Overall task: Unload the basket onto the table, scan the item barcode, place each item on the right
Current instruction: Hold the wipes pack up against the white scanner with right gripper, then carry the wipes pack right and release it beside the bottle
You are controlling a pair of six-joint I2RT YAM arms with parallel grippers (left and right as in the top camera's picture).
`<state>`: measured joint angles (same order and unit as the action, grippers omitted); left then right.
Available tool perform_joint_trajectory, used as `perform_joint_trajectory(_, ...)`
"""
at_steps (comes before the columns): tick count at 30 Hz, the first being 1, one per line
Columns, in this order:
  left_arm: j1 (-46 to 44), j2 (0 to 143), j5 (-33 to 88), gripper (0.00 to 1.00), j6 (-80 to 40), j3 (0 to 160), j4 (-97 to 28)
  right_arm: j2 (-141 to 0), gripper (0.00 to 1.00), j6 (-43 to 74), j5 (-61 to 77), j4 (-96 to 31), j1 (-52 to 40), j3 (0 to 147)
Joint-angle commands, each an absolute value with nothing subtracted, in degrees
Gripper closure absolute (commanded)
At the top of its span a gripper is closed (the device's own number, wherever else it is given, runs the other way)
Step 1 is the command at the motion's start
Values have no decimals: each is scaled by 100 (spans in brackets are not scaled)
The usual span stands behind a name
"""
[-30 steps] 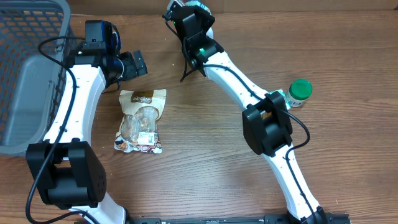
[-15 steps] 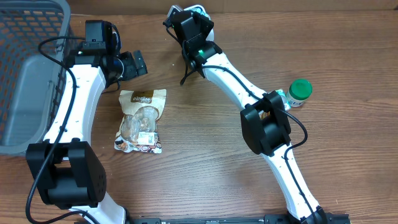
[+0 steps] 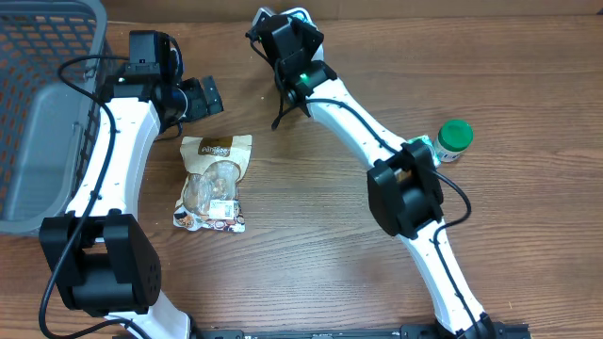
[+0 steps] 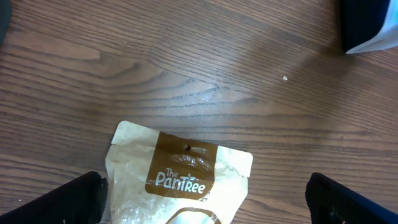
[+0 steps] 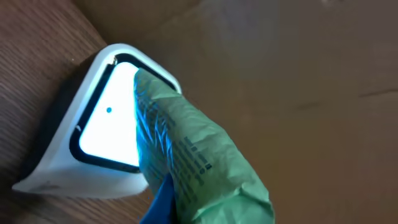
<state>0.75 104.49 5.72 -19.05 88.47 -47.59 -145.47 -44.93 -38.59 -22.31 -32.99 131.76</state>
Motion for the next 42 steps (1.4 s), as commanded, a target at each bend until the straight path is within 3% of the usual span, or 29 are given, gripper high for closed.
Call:
perform_joint_trajectory(1, 62, 10420, 537, 0, -1776, 8897, -4764, -13305, 96, -3395, -3804, -2720, -3242, 13240)
perform_joint_trajectory(11, 62, 10420, 537, 0, -1776, 8897, -4766, -12101, 96, -615, -3653, -5415, -3140, 13240)
perform_joint_trajectory(18, 69, 10420, 537, 0, -1776, 8897, -4766, -11498, 96, 746, -2526, -7234, -3037, 13240)
perform_joint_trajectory(28, 69, 10420, 537, 0, -1776, 8897, -4764, -11531, 96, 902, 196, -9430, -2178, 13229)
perform_joint_trajectory(35, 71, 10420, 537, 0, -1776, 8897, -4764, -11577, 96, 902, 611, -9544, -1879, 12715)
perform_joint_trajectory(42, 71, 10420, 537, 0, -1776, 8897, -4764, -11577, 96, 899, 611, -8379, -1861, 11349)
